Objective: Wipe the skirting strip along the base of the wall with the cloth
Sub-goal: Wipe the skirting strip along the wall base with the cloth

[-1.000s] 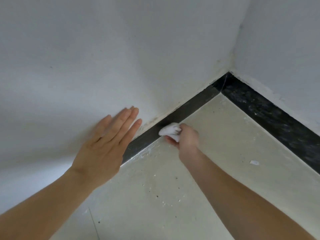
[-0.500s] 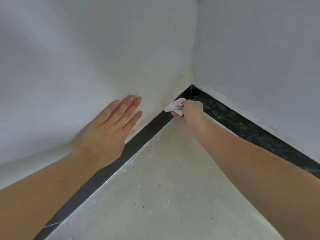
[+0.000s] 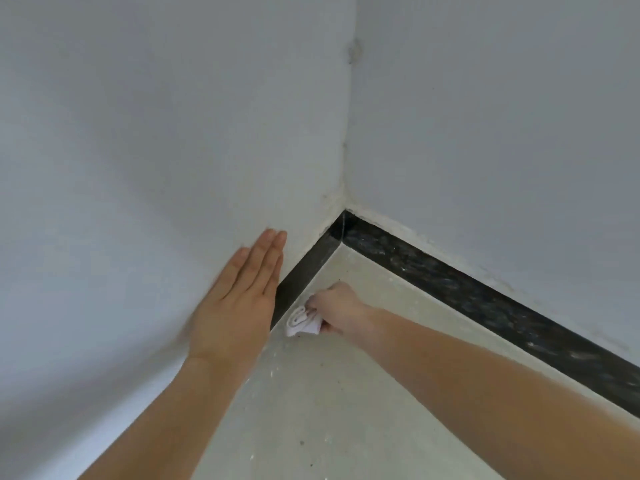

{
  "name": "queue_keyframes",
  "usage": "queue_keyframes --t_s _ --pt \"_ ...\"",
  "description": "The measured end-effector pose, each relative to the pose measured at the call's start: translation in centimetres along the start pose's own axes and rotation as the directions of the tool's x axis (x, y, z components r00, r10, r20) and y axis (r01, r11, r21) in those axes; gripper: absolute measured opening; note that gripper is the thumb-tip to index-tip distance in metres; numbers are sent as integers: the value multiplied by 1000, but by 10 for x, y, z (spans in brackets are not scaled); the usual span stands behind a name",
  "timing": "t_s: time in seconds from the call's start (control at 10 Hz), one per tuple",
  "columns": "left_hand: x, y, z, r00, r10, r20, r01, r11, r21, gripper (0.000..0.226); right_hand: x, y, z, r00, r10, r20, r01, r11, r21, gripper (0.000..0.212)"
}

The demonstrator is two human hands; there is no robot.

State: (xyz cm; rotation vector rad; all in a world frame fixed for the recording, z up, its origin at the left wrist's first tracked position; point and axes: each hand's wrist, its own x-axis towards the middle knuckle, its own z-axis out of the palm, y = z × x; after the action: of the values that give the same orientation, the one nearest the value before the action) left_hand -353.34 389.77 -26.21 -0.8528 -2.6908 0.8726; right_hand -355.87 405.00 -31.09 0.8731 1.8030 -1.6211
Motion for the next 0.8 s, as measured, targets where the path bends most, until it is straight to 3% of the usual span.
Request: queue_keyframes --t_s 0.1,0.2,0.3,0.4,0.5,0.6,0.7,0.8 --pt "-2 1 1 997 29 67 -36 993 116 73 1 13 27 993 18 117 -40 980 196 16" --pt "0 3 -6 990 27 140 -48 988 150 74 18 -8 14 997 64 -35 -40 882 470 23" --pt "-1 3 -4 976 47 214 -69 993 99 72 31 -38 -21 992 66 -112 -7 885 465 20" --pt "-1 4 -9 962 85 261 -113 989 95 71 37 -49 -44 963 -2 -270 51 983 176 18" --pt "-3 4 -2 980 94 174 -117 986 123 71 30 -45 -50 979 -55 -194 96 974 206 21" --pt "-8 2 14 1000 18 17 -18 1000 16 78 14 -15 -23 999 40 36 -51 913 405 9" --pt "-4 3 17 997 14 -72 -13 1000 12 71 7 -9 9 951 135 278 -238 893 381 10" --pt "0 6 13 995 -48 -86 41 996 -82 70 19 -17 6 966 169 193 -246 825 508 8"
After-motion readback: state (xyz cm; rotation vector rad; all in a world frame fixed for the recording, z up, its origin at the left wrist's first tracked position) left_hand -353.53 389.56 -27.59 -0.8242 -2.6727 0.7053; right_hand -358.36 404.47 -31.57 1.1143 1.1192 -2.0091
